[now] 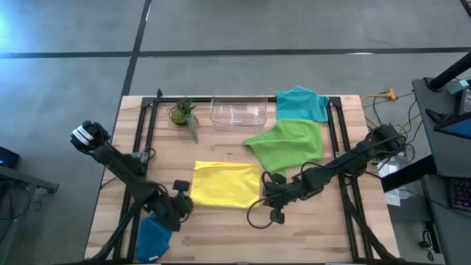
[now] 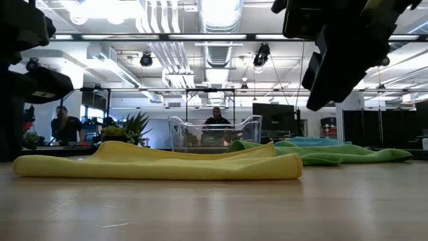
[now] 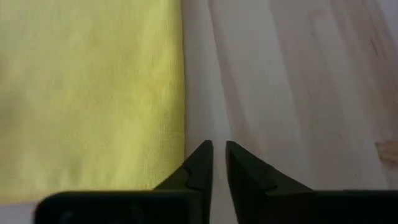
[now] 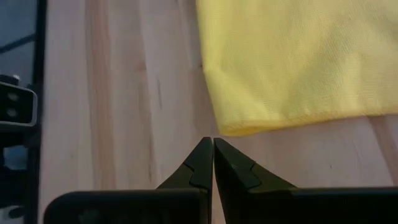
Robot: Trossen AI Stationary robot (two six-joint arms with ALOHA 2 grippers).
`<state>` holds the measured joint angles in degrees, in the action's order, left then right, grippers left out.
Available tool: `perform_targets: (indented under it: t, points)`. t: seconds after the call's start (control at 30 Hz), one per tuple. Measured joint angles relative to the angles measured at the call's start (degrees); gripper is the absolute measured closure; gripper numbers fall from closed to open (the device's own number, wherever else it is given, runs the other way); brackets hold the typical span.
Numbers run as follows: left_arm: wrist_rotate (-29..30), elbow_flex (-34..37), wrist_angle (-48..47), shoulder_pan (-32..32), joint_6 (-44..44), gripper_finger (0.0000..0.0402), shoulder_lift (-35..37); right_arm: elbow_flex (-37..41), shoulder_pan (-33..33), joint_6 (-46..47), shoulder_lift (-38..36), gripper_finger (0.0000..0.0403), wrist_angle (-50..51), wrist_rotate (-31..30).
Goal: Fold microfiber towels
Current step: Fold the yellow towel
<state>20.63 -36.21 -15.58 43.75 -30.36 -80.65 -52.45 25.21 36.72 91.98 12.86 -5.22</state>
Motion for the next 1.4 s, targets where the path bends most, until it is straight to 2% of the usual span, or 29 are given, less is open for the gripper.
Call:
perform_targets:
  t: [0.2, 0.4, 0.5, 0.63, 0.8, 1.0, 1.17, 1.4]
  points:
    - [4.4, -0.3, 0.1, 0.0, 5.6, 0.0289, 0.1, -0.2, 0.0, 0.8, 0.0, 0.0394, -3.6, -0.2]
    - [4.7, -0.1, 0.0, -0.2, 10.0, 0.0219, -3.3, -0.2, -0.1, 0.8, 0.0, 0.0394, -4.8, -1.0]
    - [5.4, -0.3, 0.3, -1.2, 9.8, 0.0199, -6.8, -0.2, -0.1, 0.8, 0.0, 0.0394, -4.8, -1.0]
    - [5.3, -0.8, 0.5, -2.1, 9.6, 0.0192, -10.4, -0.2, -0.1, 0.8, 0.0, 0.0394, -4.8, -1.0]
    - [3.2, -0.9, 0.1, -2.6, 9.1, 0.0213, -11.1, -0.2, -0.1, 0.3, 0.1, 0.0394, -5.8, -1.0]
    - [-0.3, -0.3, -2.3, -3.1, 1.7, 0.0273, -11.0, -0.3, -1.0, -3.8, 2.0, 0.0388, -11.0, 0.1]
    - [-2.8, -0.2, -4.8, -4.4, -0.5, 0.0335, -11.0, -0.3, -1.7, -5.1, 4.7, 0.0362, -13.3, 2.7]
    - [-3.3, -0.3, -5.2, -5.6, -0.6, 0.0397, -11.1, -0.3, -1.6, -13.6, 7.8, 0.0313, -15.9, 4.7]
